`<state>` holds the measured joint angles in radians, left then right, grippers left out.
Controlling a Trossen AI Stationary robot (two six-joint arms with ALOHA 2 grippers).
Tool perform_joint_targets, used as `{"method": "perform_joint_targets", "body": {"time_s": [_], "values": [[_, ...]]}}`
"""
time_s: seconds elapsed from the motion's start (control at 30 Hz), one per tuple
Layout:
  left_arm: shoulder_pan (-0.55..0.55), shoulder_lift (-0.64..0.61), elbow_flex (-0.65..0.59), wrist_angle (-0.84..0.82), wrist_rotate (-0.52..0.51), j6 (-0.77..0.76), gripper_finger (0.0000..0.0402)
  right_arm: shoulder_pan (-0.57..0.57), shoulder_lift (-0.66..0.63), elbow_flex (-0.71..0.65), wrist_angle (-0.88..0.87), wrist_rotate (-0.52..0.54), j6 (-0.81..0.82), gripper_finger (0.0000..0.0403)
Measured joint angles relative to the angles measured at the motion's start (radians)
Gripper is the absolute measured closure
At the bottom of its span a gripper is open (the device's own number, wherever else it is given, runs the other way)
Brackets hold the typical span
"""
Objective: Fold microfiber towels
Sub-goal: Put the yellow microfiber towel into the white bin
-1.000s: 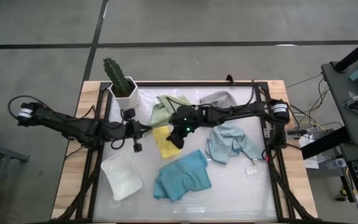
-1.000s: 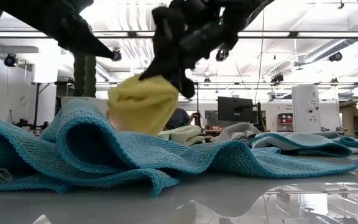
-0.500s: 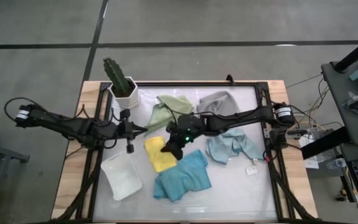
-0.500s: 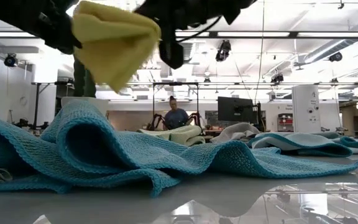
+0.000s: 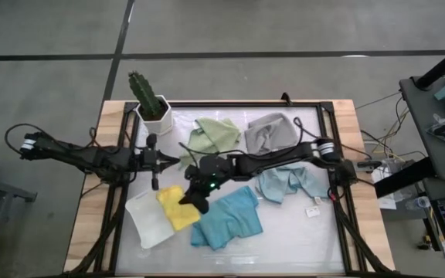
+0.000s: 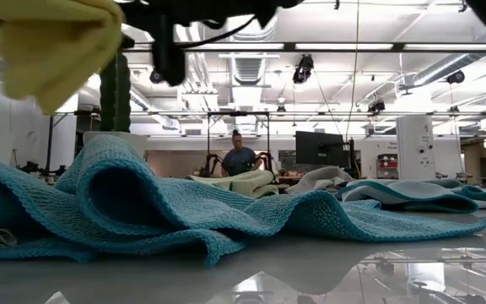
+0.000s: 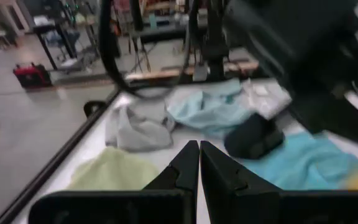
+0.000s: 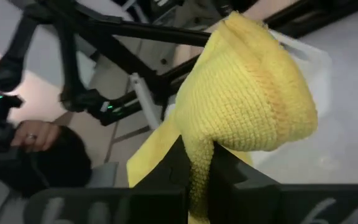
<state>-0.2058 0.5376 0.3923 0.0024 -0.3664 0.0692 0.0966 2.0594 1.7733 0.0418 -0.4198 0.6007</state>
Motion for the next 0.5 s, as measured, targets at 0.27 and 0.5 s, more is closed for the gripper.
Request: {"method": "perform_joint_targets", "body": {"time_s": [0.27,0.5], "values": [[0.001,-0.013,-0.029,0.020,0.000,0.021,0.0402,0.004,0.188,0.276,-0.002,-0.093,-0.032,0.0390],[0.001,-0.040,-0.034,0.044,0.000,0.019,0.0402,-0.003,0.316,0.435,-0.007,-0.094,-0.050,0.0390]]}}
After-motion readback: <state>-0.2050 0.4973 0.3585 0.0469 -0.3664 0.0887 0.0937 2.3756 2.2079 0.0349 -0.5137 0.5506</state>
